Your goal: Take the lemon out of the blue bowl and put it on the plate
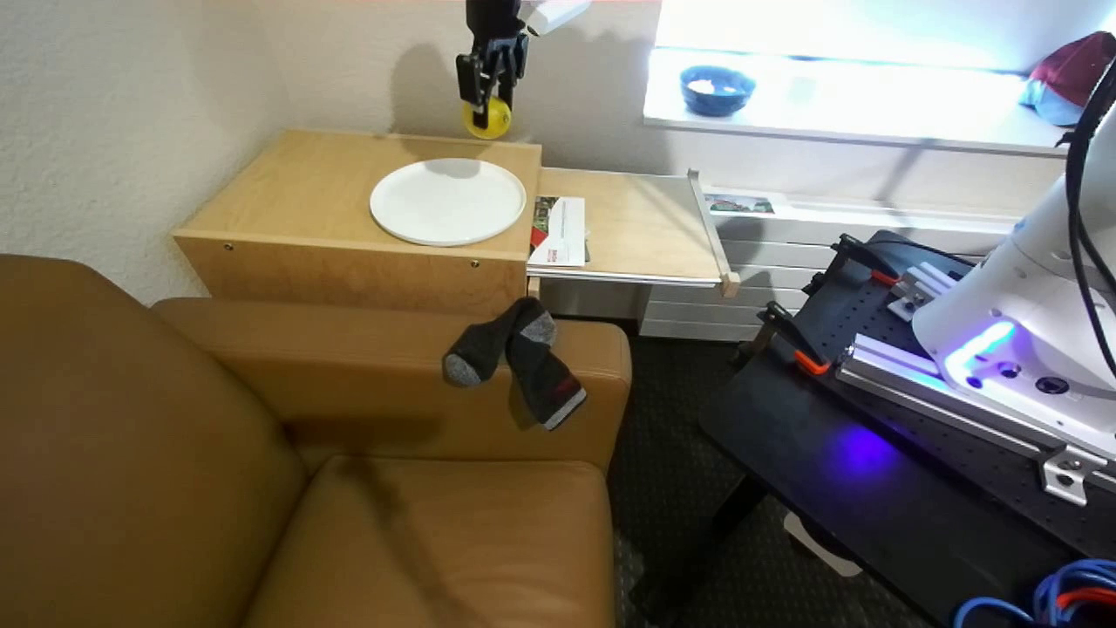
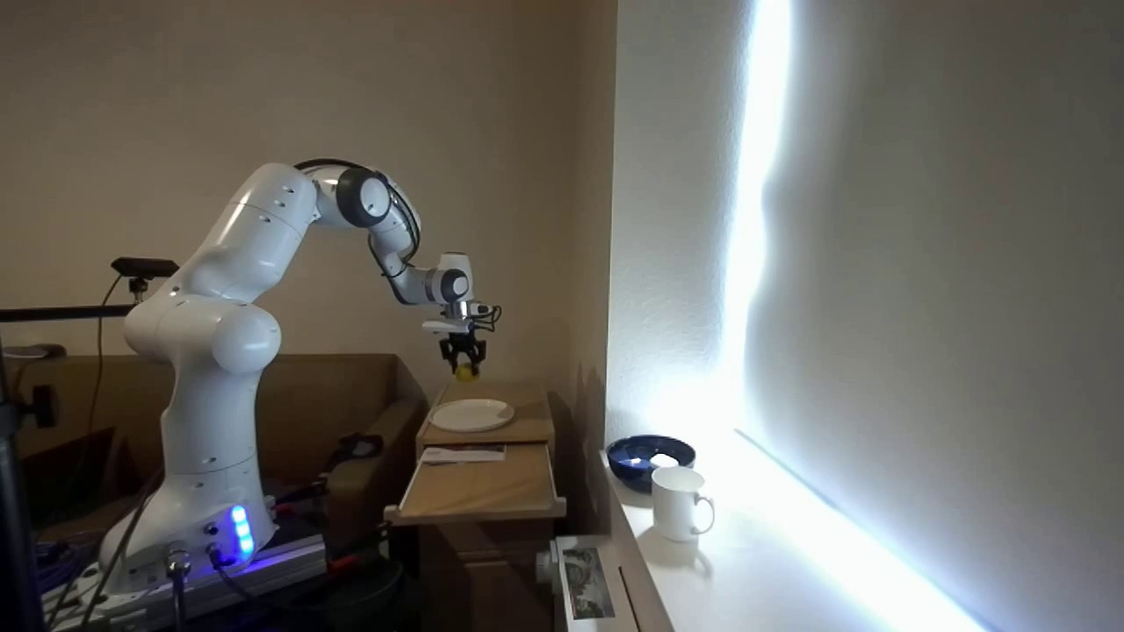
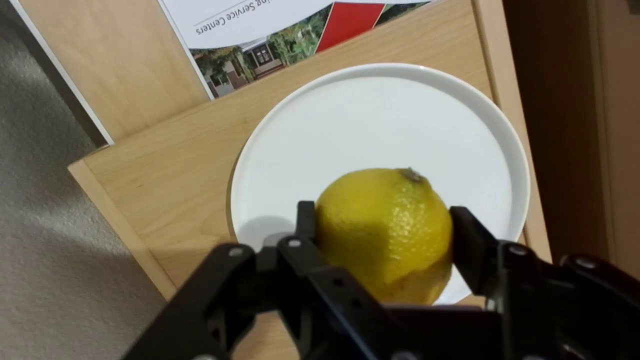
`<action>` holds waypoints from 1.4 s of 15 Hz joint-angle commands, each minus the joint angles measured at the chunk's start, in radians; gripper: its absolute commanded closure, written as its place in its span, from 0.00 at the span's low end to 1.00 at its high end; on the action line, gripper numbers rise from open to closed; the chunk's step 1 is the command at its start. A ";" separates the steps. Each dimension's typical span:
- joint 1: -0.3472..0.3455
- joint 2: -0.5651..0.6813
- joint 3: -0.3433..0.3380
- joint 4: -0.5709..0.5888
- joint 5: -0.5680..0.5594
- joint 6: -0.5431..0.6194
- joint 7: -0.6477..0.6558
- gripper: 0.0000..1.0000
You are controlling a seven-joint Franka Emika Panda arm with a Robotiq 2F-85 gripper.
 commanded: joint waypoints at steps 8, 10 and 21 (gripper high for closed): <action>0.017 0.070 0.003 0.056 -0.010 0.025 -0.019 0.58; 0.012 0.089 0.006 0.067 -0.004 0.014 -0.030 0.58; 0.004 0.130 0.030 0.091 0.006 -0.005 -0.115 0.58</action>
